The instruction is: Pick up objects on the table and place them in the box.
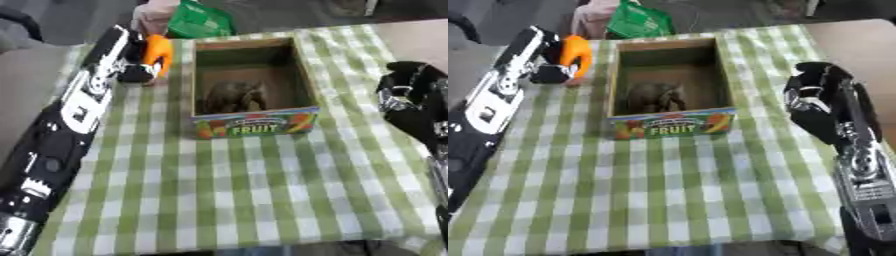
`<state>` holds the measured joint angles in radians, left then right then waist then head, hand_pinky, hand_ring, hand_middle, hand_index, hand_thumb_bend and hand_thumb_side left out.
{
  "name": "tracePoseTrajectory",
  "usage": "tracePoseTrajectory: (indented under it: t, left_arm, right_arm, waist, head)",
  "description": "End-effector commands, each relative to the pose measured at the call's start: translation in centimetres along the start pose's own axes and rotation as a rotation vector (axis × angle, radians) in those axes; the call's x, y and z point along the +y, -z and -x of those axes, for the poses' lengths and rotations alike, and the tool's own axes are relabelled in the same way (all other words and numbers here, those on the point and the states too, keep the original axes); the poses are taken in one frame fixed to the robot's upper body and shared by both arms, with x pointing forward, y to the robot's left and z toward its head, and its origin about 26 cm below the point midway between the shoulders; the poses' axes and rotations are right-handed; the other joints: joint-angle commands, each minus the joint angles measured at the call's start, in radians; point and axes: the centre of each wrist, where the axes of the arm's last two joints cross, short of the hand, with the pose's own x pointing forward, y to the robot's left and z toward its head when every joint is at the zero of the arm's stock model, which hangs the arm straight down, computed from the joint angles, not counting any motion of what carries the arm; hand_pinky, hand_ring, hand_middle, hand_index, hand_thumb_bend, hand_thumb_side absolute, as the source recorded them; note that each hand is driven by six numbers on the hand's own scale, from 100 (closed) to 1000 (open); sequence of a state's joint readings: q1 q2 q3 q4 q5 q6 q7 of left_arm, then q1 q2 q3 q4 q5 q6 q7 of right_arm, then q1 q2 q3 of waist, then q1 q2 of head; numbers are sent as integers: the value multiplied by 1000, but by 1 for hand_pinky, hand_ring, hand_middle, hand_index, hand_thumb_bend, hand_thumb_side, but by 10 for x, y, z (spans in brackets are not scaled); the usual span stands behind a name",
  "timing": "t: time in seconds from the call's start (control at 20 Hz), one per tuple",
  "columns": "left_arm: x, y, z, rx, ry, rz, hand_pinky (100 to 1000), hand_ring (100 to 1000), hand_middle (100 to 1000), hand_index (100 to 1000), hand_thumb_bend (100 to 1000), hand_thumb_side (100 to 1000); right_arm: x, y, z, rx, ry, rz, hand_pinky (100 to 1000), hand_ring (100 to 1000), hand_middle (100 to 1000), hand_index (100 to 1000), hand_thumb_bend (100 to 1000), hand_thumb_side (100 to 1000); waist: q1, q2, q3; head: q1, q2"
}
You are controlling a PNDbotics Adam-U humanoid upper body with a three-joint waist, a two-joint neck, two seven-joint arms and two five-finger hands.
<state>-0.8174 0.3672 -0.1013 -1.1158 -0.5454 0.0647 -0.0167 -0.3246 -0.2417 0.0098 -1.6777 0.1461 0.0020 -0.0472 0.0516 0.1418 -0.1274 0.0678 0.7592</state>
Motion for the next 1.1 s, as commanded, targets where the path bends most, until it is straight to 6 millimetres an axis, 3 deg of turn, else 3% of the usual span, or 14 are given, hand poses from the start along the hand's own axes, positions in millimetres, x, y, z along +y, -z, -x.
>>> tracePoseTrajectory:
  t: [0.05,0.3,0.8,0.95,1.0,1.1]
  left_arm:
    - [32,6,-12,-52,-20,-96,545,353,263,405,238,100]
    - [26,13,-30,-100,-63,-82,549,364,273,415,250,100]
    - [-31,27,-68,-213,23,95,573,416,328,462,323,121]
    - [-48,28,-70,-222,55,136,579,443,364,491,363,124]
    - [-54,27,-70,-220,62,149,583,461,386,510,459,100]
    - [-61,27,-68,-215,72,164,583,463,389,513,437,119]
  right_arm:
    - [-5,3,-4,-18,-9,7,639,657,559,723,100,164]
    - [-4,3,-4,-18,-6,2,639,658,559,723,100,165]
    - [1,4,-6,-27,6,-22,639,658,559,723,100,167]
    - [1,4,-6,-26,5,-26,639,658,559,723,100,168]
    - [2,5,-6,-26,6,-26,640,658,559,723,100,168]
    - [2,5,-6,-27,8,-27,640,658,559,723,100,168]
  waist:
    - [-2,-18,2]
    - [-2,-20,-3]
    - [-3,-16,-27]
    - [-4,-12,-35]
    - [-4,-12,-37]
    - [-5,-11,-39]
  head:
    - [-3,3]
    - [0,3]
    - [17,-2]
    - [21,-5]
    - [22,-5]
    - [23,-6]
